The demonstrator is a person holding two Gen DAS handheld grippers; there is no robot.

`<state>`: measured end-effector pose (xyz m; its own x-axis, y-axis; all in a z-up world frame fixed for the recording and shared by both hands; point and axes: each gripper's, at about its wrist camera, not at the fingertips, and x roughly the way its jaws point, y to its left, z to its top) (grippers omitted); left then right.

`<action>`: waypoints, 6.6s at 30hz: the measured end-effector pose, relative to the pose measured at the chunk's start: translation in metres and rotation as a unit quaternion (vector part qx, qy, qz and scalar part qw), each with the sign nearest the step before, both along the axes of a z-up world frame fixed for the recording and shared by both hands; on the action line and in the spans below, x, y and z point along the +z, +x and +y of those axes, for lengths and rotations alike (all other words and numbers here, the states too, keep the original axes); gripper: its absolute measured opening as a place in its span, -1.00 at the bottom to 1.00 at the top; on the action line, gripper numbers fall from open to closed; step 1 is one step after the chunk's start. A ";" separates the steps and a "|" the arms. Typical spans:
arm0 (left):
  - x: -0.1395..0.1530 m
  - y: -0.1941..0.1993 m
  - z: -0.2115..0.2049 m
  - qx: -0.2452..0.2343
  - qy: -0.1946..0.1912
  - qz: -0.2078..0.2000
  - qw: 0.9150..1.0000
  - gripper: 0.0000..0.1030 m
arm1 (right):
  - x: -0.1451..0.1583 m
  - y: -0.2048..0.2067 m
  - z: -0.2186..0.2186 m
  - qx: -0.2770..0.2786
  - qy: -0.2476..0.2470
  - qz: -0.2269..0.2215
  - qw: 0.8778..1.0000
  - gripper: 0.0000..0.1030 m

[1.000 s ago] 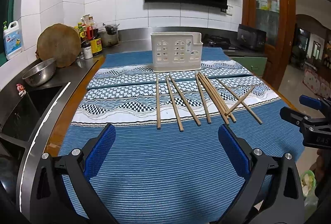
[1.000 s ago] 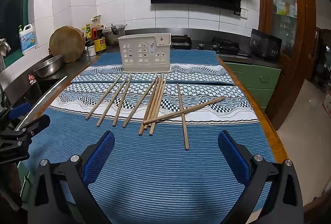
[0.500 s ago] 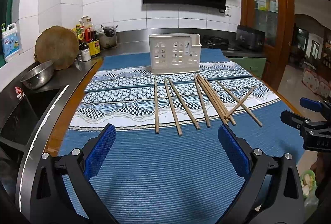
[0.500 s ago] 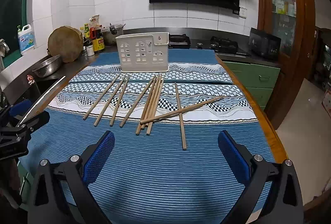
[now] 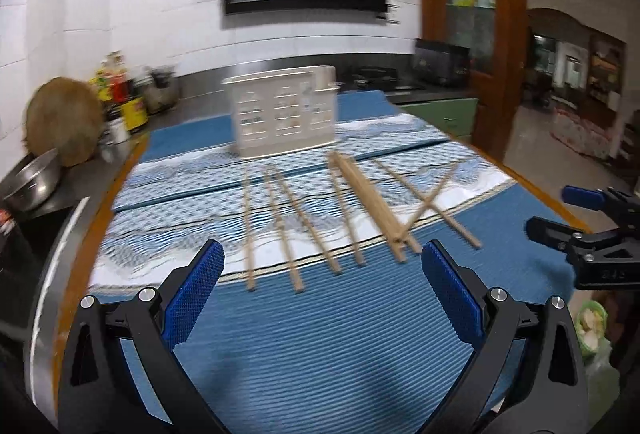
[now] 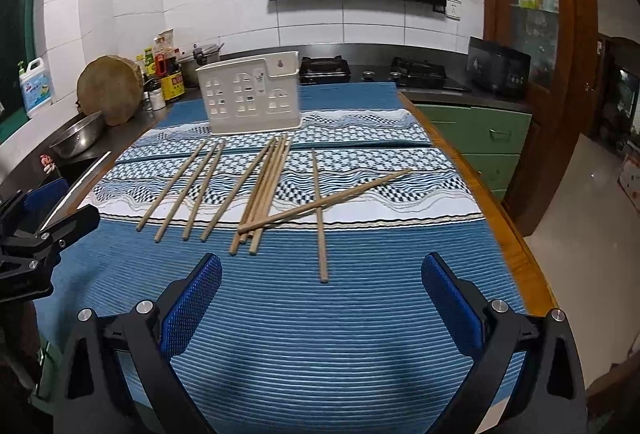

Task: Organize utensils
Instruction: 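Grasp a wooden chopstick with the left tool while the right tool grasps another chopstick, then lift both chopsticks over the white holder and open both tools to drop them in, then lower both tools to the loose chopsticks and close each on one chopstick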

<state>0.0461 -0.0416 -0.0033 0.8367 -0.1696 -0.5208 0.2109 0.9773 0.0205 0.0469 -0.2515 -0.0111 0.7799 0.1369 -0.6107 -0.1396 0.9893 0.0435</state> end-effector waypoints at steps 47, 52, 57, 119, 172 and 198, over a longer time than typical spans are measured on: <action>-0.079 0.129 -0.111 -0.270 0.122 0.126 0.947 -0.82 | -0.057 0.057 -0.031 -0.009 0.033 0.064 0.997 0.88; -0.078 0.125 -0.116 -0.268 0.128 0.112 0.948 -0.90 | -0.060 0.060 -0.025 -0.003 0.023 0.070 0.997 0.85; -0.065 0.120 -0.109 -0.255 0.108 0.096 0.956 -0.90 | -0.064 0.066 -0.021 0.007 0.025 0.081 0.996 0.36; 0.165 0.195 0.072 -0.068 -0.059 -0.043 0.995 -0.90 | 0.222 0.242 0.068 0.158 -0.067 -0.028 0.985 -0.87; 0.053 0.121 0.113 0.033 -0.068 0.064 0.995 0.18 | 0.014 0.127 0.068 0.151 -0.056 0.080 0.984 -0.22; -0.060 0.101 0.087 0.050 -0.009 0.156 0.986 0.12 | -0.070 0.104 0.065 0.106 -0.081 0.116 0.984 -0.50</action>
<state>0.1475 0.0449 -0.0637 0.6486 -0.1059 -0.7537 0.1059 0.9932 -0.0484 0.1505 -0.1868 -0.0808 0.5817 0.1690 -0.7957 -0.3491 0.9354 -0.0565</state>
